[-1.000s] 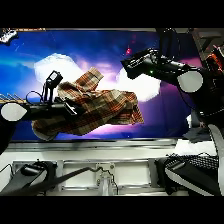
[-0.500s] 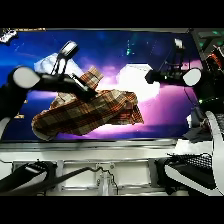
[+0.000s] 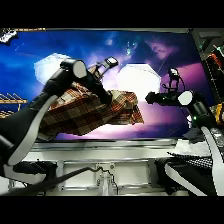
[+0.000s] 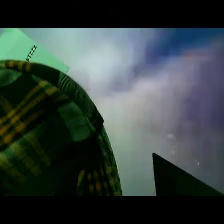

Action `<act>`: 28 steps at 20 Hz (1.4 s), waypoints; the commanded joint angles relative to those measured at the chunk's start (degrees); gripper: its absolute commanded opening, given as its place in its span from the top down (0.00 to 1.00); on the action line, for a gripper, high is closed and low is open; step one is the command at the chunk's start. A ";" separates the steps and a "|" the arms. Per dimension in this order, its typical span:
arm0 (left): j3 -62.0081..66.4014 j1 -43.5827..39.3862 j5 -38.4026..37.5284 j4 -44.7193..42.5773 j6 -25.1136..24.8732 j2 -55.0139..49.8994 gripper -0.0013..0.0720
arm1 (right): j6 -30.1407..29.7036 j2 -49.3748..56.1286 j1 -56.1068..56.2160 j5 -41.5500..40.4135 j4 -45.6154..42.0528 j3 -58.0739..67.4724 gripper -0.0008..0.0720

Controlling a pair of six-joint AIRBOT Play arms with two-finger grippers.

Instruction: Fold the clothes and pants, and hang the long-sleeved shirts on hangers.

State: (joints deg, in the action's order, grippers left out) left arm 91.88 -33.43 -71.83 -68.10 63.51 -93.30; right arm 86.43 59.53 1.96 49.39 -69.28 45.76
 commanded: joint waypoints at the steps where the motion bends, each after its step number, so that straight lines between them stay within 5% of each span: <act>1: 0.87 -2.23 -3.19 -1.53 0.66 -5.29 0.22 | 0.02 -3.91 -0.07 -0.74 -0.11 -3.91 0.28; 2: 0.87 -2.27 -4.04 -1.51 0.63 -5.86 0.48 | 0.04 -4.87 -0.07 -0.70 -0.09 -4.22 0.29; 3: 0.87 -2.25 -4.55 -1.53 0.63 -5.90 0.85 | 0.04 -5.84 -0.07 -0.70 -0.11 -4.33 0.29; 4: 0.87 -2.14 -4.74 -1.53 0.66 -5.49 0.95 | 0.04 -6.75 -0.07 -0.68 -0.11 -4.33 0.29; 12: 9.51 0.85 -4.24 -2.99 2.16 11.74 0.95 | 0.20 -7.74 -0.07 -0.11 -0.85 -4.39 0.29; 17: 9.75 1.16 -4.31 -15.23 3.56 26.77 0.95 | 0.96 -7.74 -0.07 -0.44 -0.52 -4.39 0.29; 23: 9.70 1.05 -5.64 -15.89 6.86 34.69 0.95 | 1.01 -6.78 -0.04 -10.71 21.68 -4.37 0.29; 28: 9.62 1.03 -10.56 -15.85 8.37 35.52 0.95 | 1.84 0.90 5.66 -8.02 36.33 -4.39 0.28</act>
State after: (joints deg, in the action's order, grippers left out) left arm 101.54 -32.36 -79.64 -83.64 70.81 -58.65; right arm 87.66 56.51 4.36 41.17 -43.40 41.39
